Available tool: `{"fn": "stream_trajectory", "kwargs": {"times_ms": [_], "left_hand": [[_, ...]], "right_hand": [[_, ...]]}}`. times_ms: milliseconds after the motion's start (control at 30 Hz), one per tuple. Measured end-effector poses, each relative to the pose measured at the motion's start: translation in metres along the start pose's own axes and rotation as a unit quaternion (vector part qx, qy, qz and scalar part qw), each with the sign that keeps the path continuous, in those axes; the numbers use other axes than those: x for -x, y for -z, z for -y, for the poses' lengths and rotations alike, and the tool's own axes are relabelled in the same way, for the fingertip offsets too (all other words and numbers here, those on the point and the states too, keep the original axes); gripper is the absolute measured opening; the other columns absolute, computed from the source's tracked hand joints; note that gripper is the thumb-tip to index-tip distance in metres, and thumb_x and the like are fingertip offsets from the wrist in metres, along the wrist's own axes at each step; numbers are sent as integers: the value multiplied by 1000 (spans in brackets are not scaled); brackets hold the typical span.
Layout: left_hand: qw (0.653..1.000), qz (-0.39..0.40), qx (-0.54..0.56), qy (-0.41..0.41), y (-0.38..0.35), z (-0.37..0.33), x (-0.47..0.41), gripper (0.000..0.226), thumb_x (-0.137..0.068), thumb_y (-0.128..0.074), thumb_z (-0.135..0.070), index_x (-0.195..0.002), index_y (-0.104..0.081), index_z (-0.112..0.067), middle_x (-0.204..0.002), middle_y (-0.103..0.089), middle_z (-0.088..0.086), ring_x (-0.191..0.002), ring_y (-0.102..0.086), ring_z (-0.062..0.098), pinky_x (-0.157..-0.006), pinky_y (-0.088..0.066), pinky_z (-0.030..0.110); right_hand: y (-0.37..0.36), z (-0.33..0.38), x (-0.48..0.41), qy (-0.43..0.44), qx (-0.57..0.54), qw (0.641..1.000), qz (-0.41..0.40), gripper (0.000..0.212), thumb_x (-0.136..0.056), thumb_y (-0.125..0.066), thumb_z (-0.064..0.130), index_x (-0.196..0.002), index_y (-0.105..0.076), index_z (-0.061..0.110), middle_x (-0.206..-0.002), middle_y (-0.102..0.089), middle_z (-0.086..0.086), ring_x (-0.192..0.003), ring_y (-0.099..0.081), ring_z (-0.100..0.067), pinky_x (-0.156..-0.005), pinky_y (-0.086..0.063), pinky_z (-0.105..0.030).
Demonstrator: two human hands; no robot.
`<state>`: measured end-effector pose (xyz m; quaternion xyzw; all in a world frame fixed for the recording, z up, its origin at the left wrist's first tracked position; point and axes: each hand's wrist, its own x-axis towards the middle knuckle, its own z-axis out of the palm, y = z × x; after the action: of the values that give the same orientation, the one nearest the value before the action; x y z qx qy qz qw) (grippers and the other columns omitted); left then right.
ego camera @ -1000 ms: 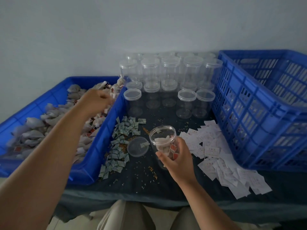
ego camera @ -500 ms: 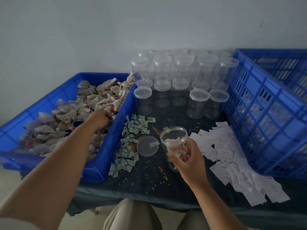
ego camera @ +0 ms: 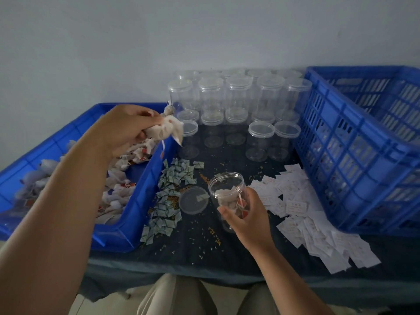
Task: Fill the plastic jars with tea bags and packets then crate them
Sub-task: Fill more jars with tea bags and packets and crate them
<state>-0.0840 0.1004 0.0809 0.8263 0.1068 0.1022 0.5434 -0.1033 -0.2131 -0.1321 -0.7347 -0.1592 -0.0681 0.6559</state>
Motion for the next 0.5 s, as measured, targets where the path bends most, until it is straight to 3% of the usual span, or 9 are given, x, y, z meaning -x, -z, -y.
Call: {"fn": "stream_trajectory", "kwargs": {"times_ms": [67,133,267,367,500], "left_hand": [[997,72,35,-3,-18,-13,7,6,-89,-82,-29,-93,-86,-26,-86,-76,-4,-74,-59,4,-62,-50,16],[990,132,39,-9,-37,-21,16,20,-80,-83,-33,-96,-85,-21,-84,-74,-4,-68,-59,1,-57,-50,14],[977,211,-8,1,-71,-25,29,23,-76,-81,-33,-96,-84,-23,-97,-79,5,-81,-68,8,-76,-59,26],[966,249,-71,-20,-88,-25,32,8,-91,-79,-21,-92,-84,-27,-91,-79,-1,-74,-68,1,-62,-53,16],[964,254,-65,-36,-93,-28,31,12,-88,-81,-25,-98,-84,-32,-101,-80,-1,-84,-71,5,-69,-55,19]], "right_hand": [[0,2,1,2,2,1000,-1,56,-79,-87,55,-124,-63,34,-114,-75,12,-101,-75,-12,-78,-63,-28],[0,3,1,9,8,1000,-5,55,-79,-87,56,-123,-63,33,-113,-74,13,-100,-75,-11,-77,-63,-26],[0,3,1,16,14,1000,-13,59,-79,-86,57,-127,-63,31,-115,-73,15,-103,-74,-9,-79,-63,-25],[0,1,2,20,6,1000,-15,60,-79,-86,57,-127,-63,29,-114,-73,15,-102,-74,-9,-79,-61,-23],[0,1,2,27,3,999,-23,56,-79,-87,56,-124,-63,32,-112,-73,15,-100,-74,-10,-77,-59,-21]]}}
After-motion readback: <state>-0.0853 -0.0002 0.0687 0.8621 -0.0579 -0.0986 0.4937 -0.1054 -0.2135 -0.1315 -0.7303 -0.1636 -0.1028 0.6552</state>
